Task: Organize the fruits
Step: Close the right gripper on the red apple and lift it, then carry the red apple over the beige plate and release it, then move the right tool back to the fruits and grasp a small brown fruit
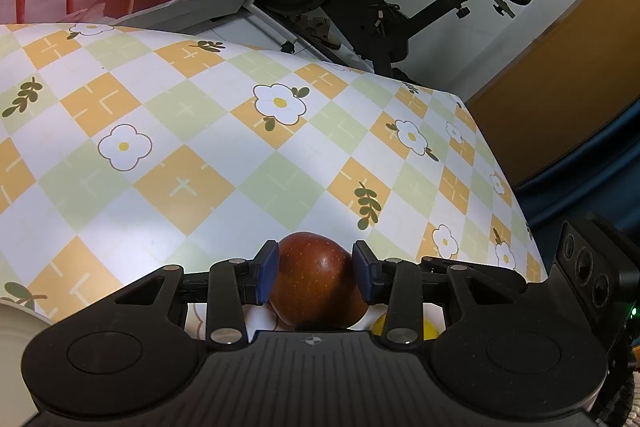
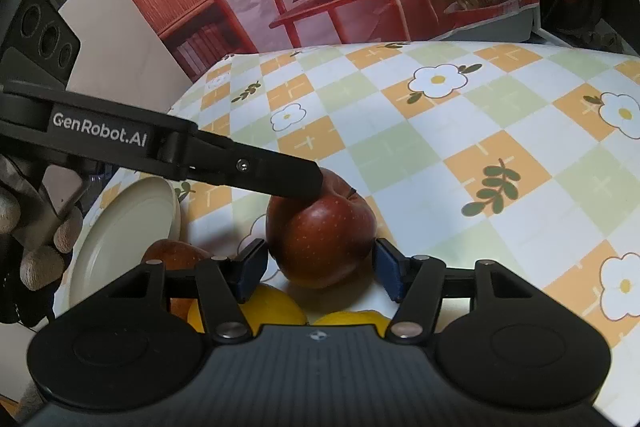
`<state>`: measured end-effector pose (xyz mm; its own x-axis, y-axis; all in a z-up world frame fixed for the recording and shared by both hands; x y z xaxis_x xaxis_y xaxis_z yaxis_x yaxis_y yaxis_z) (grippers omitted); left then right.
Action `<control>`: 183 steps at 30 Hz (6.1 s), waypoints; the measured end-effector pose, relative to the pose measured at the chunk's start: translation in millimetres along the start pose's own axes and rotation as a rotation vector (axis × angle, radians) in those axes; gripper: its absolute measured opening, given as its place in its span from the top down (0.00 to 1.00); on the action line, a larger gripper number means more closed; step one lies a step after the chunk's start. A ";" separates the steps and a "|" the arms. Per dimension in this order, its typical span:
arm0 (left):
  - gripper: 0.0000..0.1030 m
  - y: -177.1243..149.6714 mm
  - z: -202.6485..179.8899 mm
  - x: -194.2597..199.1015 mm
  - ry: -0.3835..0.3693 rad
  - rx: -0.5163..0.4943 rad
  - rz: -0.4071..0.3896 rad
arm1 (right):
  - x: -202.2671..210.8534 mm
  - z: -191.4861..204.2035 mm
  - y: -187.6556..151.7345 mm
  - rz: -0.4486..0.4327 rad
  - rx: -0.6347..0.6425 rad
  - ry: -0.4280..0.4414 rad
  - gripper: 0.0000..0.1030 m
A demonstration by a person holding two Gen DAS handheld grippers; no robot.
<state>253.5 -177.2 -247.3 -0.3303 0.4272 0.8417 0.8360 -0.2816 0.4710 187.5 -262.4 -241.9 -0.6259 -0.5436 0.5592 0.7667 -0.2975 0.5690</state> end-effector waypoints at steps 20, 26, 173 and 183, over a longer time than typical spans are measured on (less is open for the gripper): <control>0.59 -3.3 29.0 44.8 0.020 0.026 -0.071 | -10.9 48.6 8.9 -0.025 0.120 -0.008 0.42; 0.59 -9.2 48.0 68.7 0.043 0.050 -0.101 | -20.2 74.7 13.0 -0.021 0.160 0.011 0.42; 0.48 -141.8 2.4 129.3 0.291 -0.055 -0.255 | 116.3 82.2 -116.3 -0.122 0.175 -0.158 0.71; 0.49 -156.4 -28.1 115.4 0.252 -0.132 -0.200 | 122.9 76.0 -148.1 -0.071 0.177 -0.139 0.77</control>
<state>72.3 -108.0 -216.5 -0.5936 0.2645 0.7601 0.6851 -0.3294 0.6496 -13.8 -225.5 -211.5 -0.7007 -0.4089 0.5847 0.6904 -0.1819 0.7002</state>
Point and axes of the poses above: each gripper's, at about its wrist camera, not at the fingertips, and x roughly against the way its jaws point, z to its left, y to its top, the point moved 8 cm from there along -x, roughly the way its jaws point, and after that the axes turned 13 degrees about y, right-handed, at the moved point
